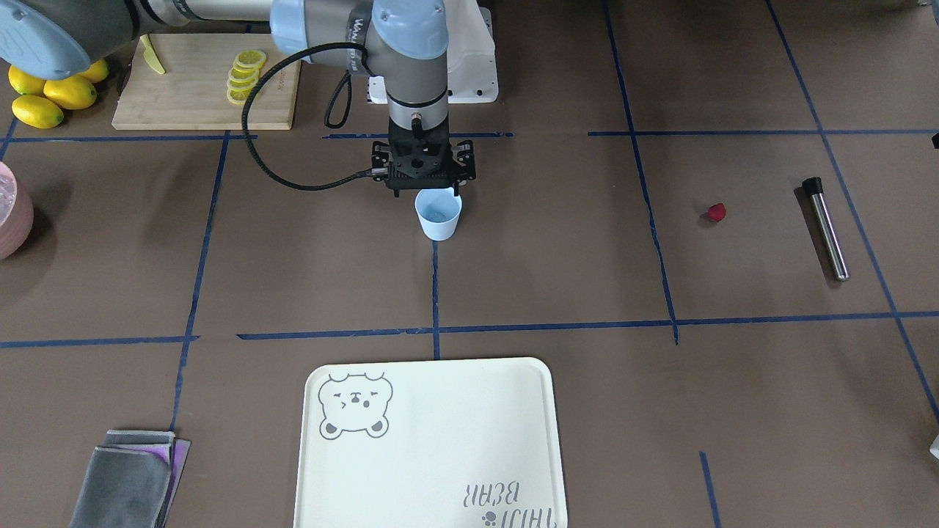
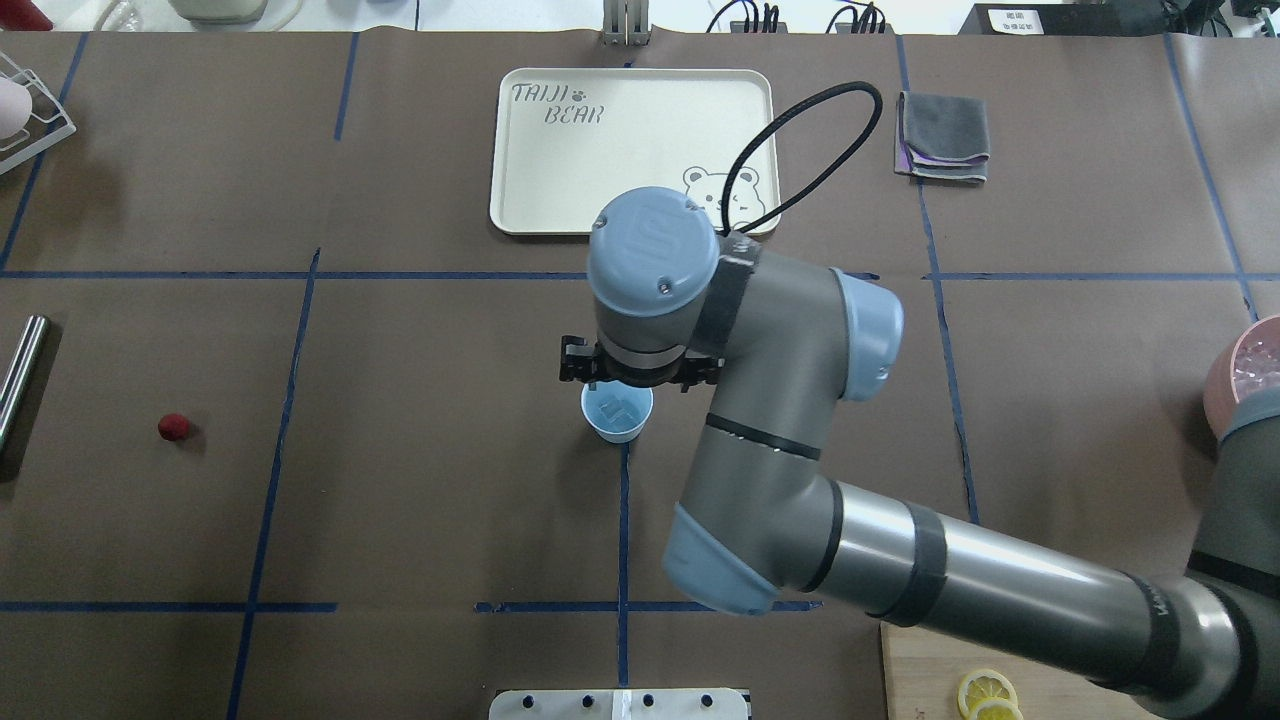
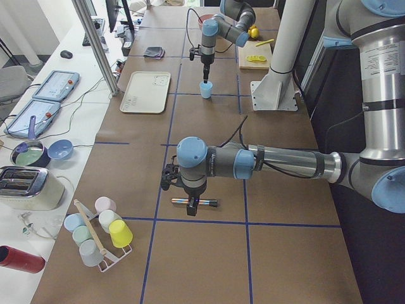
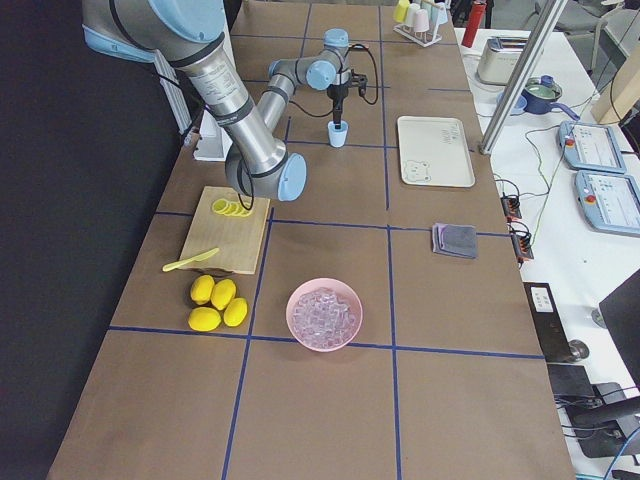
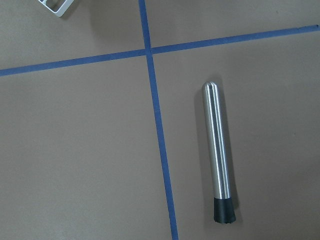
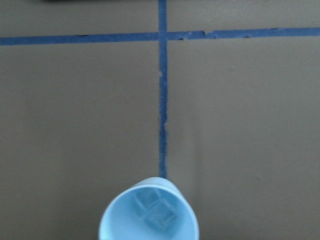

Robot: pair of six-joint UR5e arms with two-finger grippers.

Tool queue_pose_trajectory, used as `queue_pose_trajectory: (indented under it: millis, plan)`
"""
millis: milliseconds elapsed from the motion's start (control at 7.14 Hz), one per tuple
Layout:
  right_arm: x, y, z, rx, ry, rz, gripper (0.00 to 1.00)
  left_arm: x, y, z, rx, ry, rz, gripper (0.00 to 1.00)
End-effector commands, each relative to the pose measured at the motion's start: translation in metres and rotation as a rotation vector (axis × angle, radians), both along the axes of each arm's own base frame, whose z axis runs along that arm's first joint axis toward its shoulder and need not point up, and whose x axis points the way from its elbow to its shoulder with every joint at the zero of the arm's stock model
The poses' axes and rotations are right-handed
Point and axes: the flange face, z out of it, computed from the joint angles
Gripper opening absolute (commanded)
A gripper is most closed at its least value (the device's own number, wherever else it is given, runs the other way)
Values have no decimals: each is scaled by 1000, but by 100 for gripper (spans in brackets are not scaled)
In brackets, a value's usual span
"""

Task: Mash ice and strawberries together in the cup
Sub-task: 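Move the right gripper back to the pink bowl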

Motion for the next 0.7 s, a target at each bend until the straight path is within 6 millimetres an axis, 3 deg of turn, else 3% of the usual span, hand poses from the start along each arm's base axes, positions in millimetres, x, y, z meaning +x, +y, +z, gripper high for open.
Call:
queue_pose_trajectory:
  millis: [0,280,561]
  plan:
    - [111,-8,53,61,-30,-54,99,2,0,0,-1,0,4,100]
    - [222,-10,129,135,15,-120,99,2,0,0,0,0,3,100]
    - [329,-34,210,164,58,-209,99,2,0,-2,3,0,3,100]
